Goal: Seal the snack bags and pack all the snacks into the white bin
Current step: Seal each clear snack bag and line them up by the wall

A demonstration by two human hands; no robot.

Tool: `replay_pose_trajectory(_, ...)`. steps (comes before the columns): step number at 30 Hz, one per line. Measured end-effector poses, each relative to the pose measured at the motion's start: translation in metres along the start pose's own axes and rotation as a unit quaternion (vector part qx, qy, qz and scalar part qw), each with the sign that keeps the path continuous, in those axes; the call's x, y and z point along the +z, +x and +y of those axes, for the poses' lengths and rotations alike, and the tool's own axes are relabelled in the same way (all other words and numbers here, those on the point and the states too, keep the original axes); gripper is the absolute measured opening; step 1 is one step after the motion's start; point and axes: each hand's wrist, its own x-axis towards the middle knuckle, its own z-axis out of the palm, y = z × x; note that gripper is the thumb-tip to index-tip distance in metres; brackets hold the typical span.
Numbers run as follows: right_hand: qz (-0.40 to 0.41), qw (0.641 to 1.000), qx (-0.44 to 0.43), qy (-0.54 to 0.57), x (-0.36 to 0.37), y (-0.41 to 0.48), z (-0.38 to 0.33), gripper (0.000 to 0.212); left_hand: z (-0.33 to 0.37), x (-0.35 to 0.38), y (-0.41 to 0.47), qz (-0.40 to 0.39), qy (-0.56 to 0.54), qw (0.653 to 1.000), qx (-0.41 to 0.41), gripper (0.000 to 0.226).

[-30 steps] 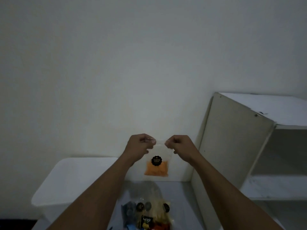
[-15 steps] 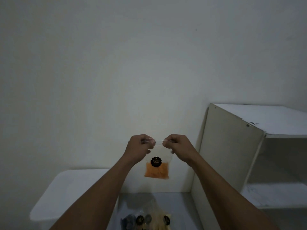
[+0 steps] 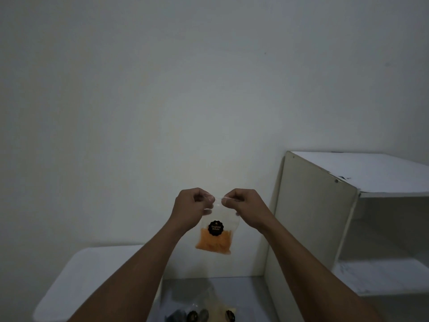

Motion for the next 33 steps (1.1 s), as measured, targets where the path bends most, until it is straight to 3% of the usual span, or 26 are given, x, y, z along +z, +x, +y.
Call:
replay_pose_trajectory(4, -0.002, 1.0, -0.007, -0.004, 0.002, 0.0, -0.002, 0.012, 0.0, -0.002, 0.0, 0.013, 0.007, 1.0, 0.006, 0.007)
replay_pose_trajectory(10, -0.005, 1.0, -0.006, -0.009, 0.002, 0.002, -0.003, 0.011, 0.001, -0.003, -0.002, -0.039, 0.021, 0.999, -0.002, 0.01)
replay_pose_trajectory(14, -0.008, 0.998, 0.007, 0.068, 0.003, 0.0, -0.001, 0.011, 0.0, -0.005, 0.004, 0.009, 0.077, 0.997, 0.024, 0.009)
replay_pose_trajectory(17, -0.012, 0.993, 0.025, 0.115, -0.001, -0.003, 0.002, 0.011, -0.001, -0.009, 0.007, 0.033, 0.053, 0.998, 0.017, 0.009)
replay_pose_trajectory(25, -0.008, 0.992, 0.032, 0.122, -0.008, -0.003, -0.003, 0.01, 0.009, -0.006, 0.006, -0.05, -0.003, 0.999, -0.008, 0.01)
replay_pose_trajectory(33, 0.005, 0.985, 0.041, 0.165, -0.005, -0.007, -0.004, 0.008, 0.009, 0.002, 0.013, -0.007, 0.04, 0.999, 0.029, 0.009)
